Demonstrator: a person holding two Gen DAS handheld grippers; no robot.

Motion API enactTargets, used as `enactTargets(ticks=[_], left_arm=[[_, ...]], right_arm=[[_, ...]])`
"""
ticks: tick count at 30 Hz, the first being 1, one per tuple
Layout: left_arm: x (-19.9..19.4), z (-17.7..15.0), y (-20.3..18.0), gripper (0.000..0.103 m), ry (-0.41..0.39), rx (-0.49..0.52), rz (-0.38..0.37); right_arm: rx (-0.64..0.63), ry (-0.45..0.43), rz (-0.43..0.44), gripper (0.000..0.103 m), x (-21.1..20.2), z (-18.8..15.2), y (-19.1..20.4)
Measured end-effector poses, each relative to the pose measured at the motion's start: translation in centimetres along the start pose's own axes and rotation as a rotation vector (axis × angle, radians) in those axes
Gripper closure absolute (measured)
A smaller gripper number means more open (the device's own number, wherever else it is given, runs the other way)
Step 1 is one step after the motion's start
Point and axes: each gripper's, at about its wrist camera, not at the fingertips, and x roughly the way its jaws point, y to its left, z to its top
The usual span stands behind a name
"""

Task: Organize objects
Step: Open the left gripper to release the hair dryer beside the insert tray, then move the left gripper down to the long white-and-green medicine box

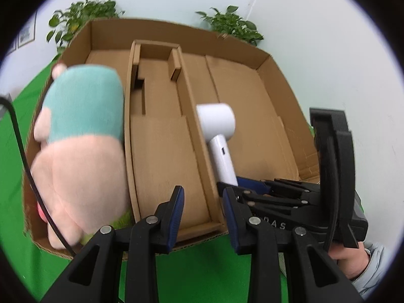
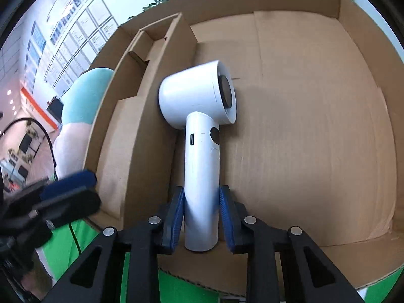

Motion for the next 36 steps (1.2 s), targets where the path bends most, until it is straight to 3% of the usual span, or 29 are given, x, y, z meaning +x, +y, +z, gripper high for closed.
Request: enactTargets(ticks=[10, 12, 16, 19, 20, 22, 24, 26, 30, 33, 36], left_arm=[[1.2, -1.1, 0.5, 0.072, 0.022, -0.082, -0.048], [1.2, -1.3, 0.3, 0.072, 0.02, -0.075, -0.045], [0.2, -1.6, 0.0, 0.072, -0.029, -0.067, 0.003], [-2.0, -1.7, -0.4, 0.072, -0.129, -0.057, 0.058], [-2.6, -1.7, -0.6, 0.071, -0.161, -0.049, 0.083], [-4.5, -1.9, -1.2, 0.059, -0.244, -0.025, 0.148], [-6.5, -2.5, -1.9, 0.032, -0.349, -0.007, 0.216], [-8.1, -3.2, -2.5, 0.021, -0.43, 0.019, 0.26], [-8.9, -3.4, -4.2, 0.021, -0.419, 0.101, 0.351], [-9.2, -3.7, -4.5, 0.021, -0.41, 0.091, 0.327], [-9.1, -4.1, -5.2, 0.021, -0.398, 0.093, 0.313]], right_arm=[[0.025, 0.028, 0.053, 0.076, 0.0, 0.5, -0.4], [0.018, 0.028, 0.034, 0.068, -0.1, 0.5, -0.2], [-0.022, -0.073, -0.085, 0.01, -3.0, 0.4, 0.3], [-0.075, -0.168, -0.136, 0.002, -6.3, 0.0, 0.9], [-0.099, -0.195, -0.164, 0.0, -7.2, -0.3, 1.1], [-0.153, -0.264, -0.244, 0.0, -9.3, -1.2, 1.6], [-0.173, -0.315, -0.285, 0.0, -11.1, -2.7, 1.6], [-0.185, -0.339, -0.268, 0.0, -12.8, -4.5, 1.2], [-0.145, -0.341, -0.186, 0.001, -14.5, -5.9, 0.2], [-0.094, -0.322, -0.139, 0.002, -15.6, -7.2, -0.2], [-0.086, -0.328, -0.147, 0.002, -16.6, -9.4, -0.4]])
